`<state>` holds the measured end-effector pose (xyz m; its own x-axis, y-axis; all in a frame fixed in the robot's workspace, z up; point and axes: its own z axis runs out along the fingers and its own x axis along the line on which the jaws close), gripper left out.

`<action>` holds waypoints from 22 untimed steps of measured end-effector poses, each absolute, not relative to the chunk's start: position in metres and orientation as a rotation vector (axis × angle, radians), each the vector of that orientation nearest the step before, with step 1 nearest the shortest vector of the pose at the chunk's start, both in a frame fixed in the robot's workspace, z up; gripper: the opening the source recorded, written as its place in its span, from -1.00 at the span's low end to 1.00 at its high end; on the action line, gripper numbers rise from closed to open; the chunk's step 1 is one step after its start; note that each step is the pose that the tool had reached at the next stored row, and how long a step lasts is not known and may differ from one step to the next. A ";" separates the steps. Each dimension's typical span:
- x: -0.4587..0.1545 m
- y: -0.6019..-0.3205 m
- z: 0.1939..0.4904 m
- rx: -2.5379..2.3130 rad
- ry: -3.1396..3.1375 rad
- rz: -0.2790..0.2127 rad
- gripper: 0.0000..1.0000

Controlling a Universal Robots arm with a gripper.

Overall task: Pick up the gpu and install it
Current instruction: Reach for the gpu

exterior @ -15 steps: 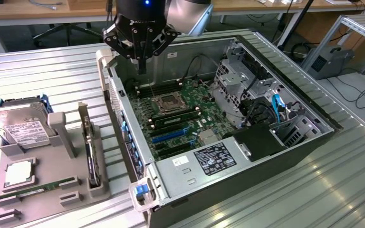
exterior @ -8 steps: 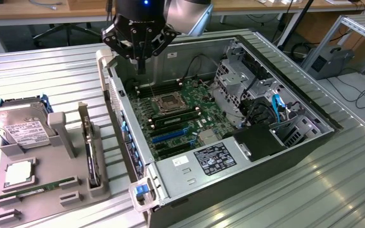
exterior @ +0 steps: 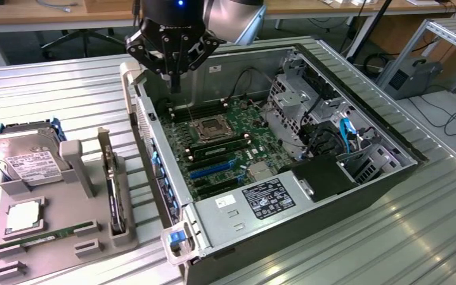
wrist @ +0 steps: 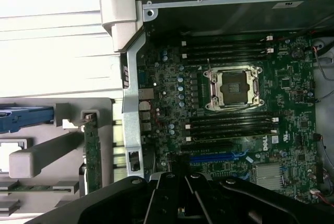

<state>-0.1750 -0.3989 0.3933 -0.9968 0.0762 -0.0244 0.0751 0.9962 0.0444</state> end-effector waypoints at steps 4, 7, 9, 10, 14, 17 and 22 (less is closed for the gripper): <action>-0.176 -0.399 0.393 0.118 3.112 0.068 -0.79; -0.177 -0.399 0.393 0.118 3.112 0.068 -0.79; -0.178 -0.399 0.393 0.118 3.112 0.068 -0.79; -0.178 -0.399 0.393 0.118 3.112 0.068 -0.79; -0.179 -0.399 0.393 0.118 3.113 0.068 -0.79; -0.179 -0.399 0.393 0.118 3.112 0.068 -0.79; -0.181 -0.399 0.393 0.118 3.112 0.067 -0.79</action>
<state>-0.1813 -0.3989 0.3930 -0.9968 0.0762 -0.0245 0.0751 0.9962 0.0440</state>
